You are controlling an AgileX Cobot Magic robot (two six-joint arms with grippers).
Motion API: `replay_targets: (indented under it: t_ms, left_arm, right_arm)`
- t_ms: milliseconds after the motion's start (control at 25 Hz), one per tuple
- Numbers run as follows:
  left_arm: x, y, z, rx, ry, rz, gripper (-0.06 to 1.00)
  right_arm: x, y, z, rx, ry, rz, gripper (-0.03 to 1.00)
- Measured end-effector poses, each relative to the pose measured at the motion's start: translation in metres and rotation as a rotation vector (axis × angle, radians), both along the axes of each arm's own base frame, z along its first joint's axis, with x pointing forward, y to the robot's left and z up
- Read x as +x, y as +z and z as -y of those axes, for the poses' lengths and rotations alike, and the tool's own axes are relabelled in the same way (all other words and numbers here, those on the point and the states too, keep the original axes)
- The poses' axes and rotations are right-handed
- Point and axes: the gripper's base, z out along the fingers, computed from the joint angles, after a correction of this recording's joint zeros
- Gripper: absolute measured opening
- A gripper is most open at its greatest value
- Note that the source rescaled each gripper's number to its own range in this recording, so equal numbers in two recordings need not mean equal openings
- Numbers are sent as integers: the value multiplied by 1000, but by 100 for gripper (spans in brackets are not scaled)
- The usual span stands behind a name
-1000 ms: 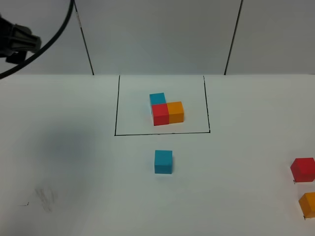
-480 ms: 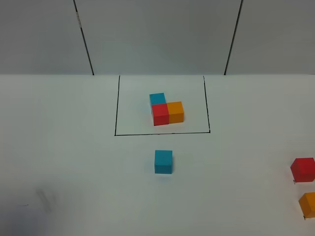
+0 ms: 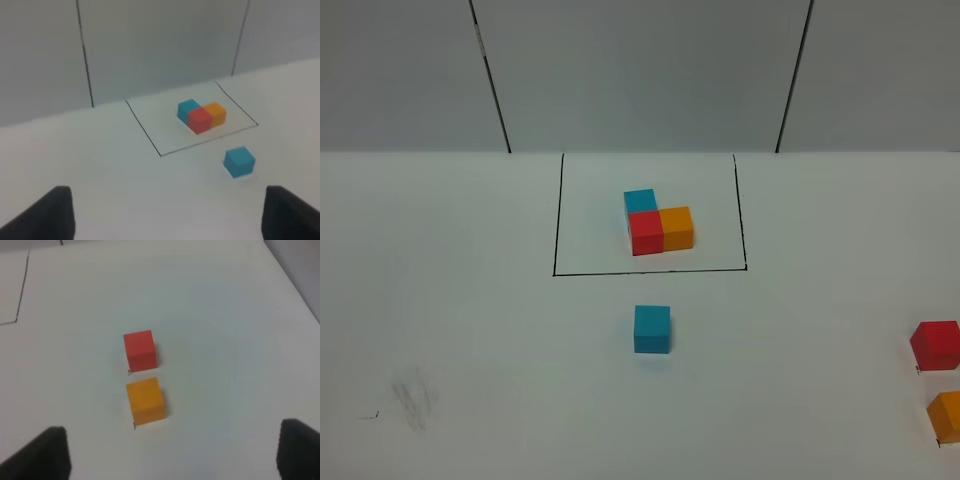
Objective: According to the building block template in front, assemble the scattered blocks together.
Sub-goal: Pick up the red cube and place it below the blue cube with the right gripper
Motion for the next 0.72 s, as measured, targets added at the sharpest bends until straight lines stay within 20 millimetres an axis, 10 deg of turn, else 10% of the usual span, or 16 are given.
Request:
replay_targets:
  t_ms: [320, 720]
  left_arm:
    - [-27, -21, -5, -24, -38, -64, 80]
    - [-6, -66, 3, 2, -23, -197, 80]
  right_arm:
    - [0, 0, 0, 0, 0, 0, 87]
    - [0, 0, 0, 0, 0, 1, 87]
